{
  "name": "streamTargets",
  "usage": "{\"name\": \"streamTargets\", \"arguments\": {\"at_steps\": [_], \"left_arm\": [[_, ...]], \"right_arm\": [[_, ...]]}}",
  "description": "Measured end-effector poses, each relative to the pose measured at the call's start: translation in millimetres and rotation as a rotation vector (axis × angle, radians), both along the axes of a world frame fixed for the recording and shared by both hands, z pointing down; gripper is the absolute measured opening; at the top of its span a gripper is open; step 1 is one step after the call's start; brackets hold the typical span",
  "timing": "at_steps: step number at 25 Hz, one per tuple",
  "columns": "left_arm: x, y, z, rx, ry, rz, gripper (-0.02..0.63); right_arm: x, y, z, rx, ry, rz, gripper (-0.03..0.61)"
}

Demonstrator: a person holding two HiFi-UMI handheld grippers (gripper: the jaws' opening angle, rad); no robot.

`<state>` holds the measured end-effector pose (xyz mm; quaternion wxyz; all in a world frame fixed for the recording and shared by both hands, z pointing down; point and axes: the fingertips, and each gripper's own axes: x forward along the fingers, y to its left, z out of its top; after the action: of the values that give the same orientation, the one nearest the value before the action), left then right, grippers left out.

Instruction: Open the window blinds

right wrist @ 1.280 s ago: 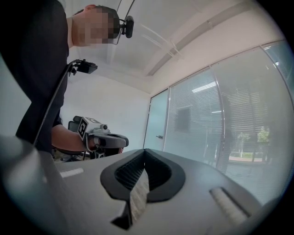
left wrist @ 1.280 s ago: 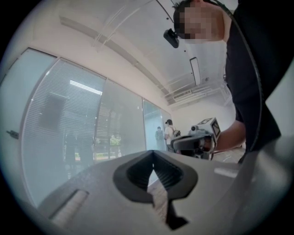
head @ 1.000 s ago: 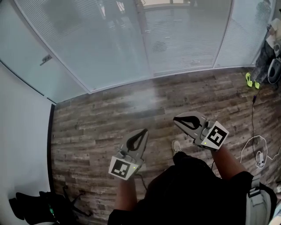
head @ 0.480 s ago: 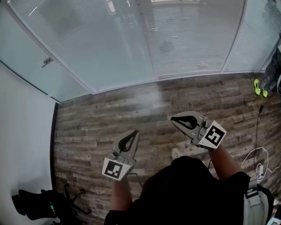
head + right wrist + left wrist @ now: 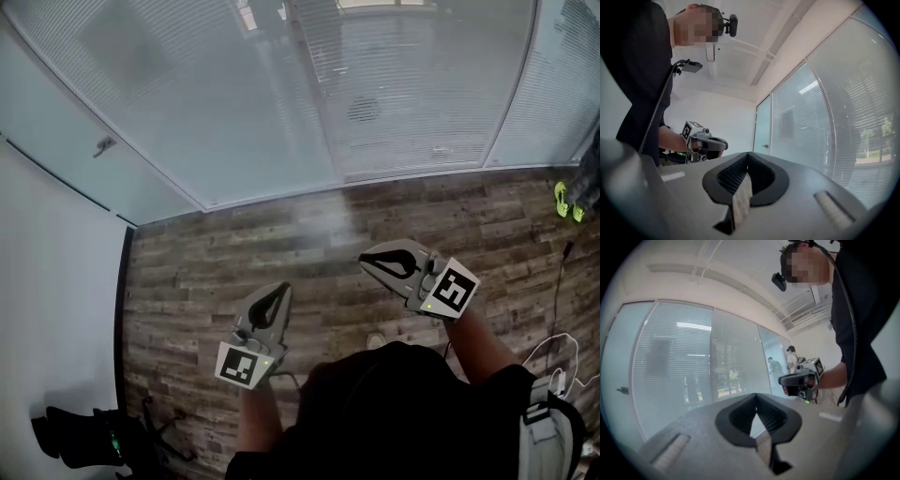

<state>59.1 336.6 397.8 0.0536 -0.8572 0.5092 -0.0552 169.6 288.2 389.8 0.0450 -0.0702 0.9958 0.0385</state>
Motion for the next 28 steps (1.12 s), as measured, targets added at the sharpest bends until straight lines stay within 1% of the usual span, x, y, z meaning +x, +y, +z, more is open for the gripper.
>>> {"name": "streamTargets", "arguments": {"at_steps": [3, 7, 12, 16, 22, 28], "left_arm": [[6.4, -14.3, 3.9, -0.010, -0.002, 0.008, 0.005], [14.2, -29.3, 1.2, 0.002, 0.002, 0.034, 0.005], [26.8, -47.3, 3.9, -0.008, 0.006, 0.085, 0.005], [18.0, -65.7, 3.9, 0.002, 0.029, 0.111, 0.005], [8.0, -102.1, 5.9, 0.017, 0.047, 0.187, 0.005], [-25.9, -142.0, 0.9, 0.019, 0.048, 0.242, 0.005]], "right_arm": [[0.9, -9.8, -0.6, 0.010, -0.001, -0.008, 0.006], [0.7, -19.3, 0.1, 0.007, 0.002, -0.006, 0.006], [3.1, -32.6, 0.6, 0.006, 0.018, -0.011, 0.006], [-7.7, -44.5, 2.9, 0.022, 0.041, 0.001, 0.006], [-22.6, -74.3, 5.6, 0.020, 0.063, 0.072, 0.006], [-57.8, -111.7, -2.7, 0.030, 0.058, 0.145, 0.006]]}}
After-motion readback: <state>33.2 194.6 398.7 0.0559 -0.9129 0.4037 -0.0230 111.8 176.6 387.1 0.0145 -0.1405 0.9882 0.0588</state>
